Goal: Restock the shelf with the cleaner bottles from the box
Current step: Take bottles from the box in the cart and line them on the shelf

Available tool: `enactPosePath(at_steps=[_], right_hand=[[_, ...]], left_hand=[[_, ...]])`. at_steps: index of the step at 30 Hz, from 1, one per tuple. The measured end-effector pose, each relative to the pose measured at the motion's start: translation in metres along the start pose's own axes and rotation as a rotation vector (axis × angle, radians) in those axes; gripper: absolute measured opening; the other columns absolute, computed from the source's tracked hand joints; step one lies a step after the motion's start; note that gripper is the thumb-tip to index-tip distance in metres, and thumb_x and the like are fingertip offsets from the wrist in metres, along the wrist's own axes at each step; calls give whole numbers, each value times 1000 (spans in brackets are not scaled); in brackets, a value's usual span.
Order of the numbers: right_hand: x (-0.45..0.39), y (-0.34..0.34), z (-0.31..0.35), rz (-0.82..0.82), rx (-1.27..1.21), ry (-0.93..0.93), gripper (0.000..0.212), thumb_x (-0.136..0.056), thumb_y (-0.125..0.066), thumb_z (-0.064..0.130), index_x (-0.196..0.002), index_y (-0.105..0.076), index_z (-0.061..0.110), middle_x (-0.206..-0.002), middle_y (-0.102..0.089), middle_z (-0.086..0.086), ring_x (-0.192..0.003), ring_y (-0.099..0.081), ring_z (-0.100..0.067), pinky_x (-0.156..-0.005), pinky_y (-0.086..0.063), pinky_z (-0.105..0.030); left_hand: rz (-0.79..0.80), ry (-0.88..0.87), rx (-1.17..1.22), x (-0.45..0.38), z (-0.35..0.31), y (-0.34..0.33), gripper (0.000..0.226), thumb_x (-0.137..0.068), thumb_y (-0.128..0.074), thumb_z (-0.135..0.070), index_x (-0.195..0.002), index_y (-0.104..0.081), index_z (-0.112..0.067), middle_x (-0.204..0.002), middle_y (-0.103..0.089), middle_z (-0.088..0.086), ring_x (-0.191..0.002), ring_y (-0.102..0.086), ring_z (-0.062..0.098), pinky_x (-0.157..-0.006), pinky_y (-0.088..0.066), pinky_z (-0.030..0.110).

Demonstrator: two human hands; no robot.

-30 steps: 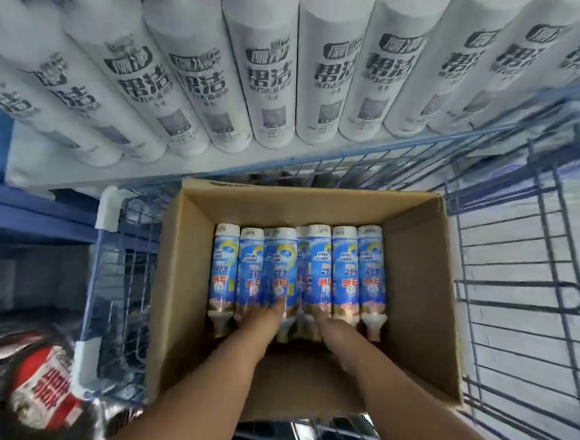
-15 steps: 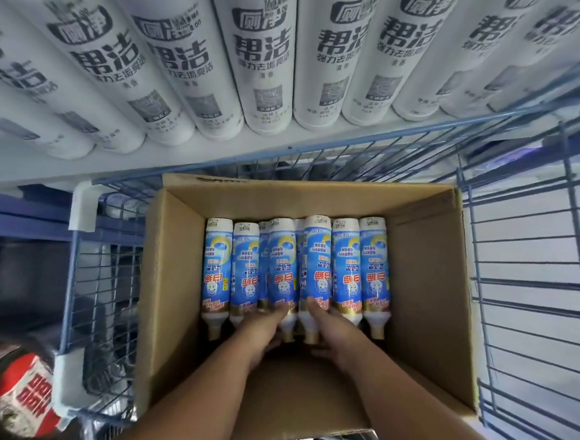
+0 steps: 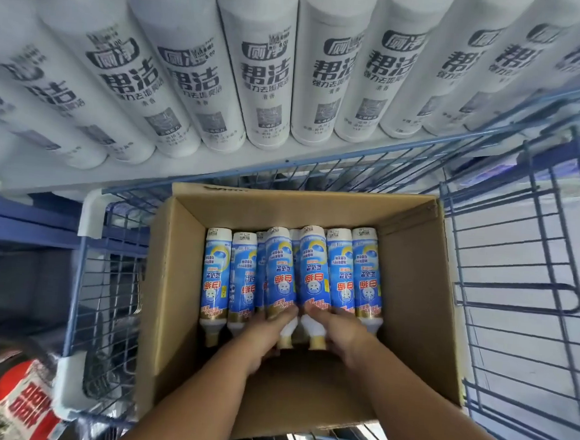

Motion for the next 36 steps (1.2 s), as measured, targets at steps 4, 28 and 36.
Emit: enactPosePath(at_steps=[4,28,36], right_hand=[[25,4,16,-18,-82,10,44,-81,-82,38,-113,-65,13,-105,-76,-5,-98,-72,-22,-70,-58,-31],[261,15,66,260,-27,478,42,-92,-70,39,-113,-69,3,-96,-72,-16,-66,-66,-23,-47,-53,-24],[340,10,105,313,27,684,53,-85,-74,47,-114,-69,3,-84,-75,-12,-64,-69,-22,-55,-55,-28]], left_hand=[[-151,-37,-38,24,-11,16,80,-76,-67,-69,-137,-46,-21,-127,-55,5,-103,-57,24,-71,-50,31],[-341,-677,222,320,-54,-1,37,-85,-63,-60,-92,-62,-23,-93,-70,7,-79,-68,27,-68,-54,35],[-446,-922,220,412,-81,7,64,-67,-58,-77,-90,-70,-19,-76,-72,7,-59,-64,27,-62,-51,39]])
Point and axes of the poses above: each hand's wrist, its own x-axis away from the middle knuckle, its own y-axis out of the back of the hand, z = x × y, the point moved 6 cm from there along -x, towards the middle knuckle
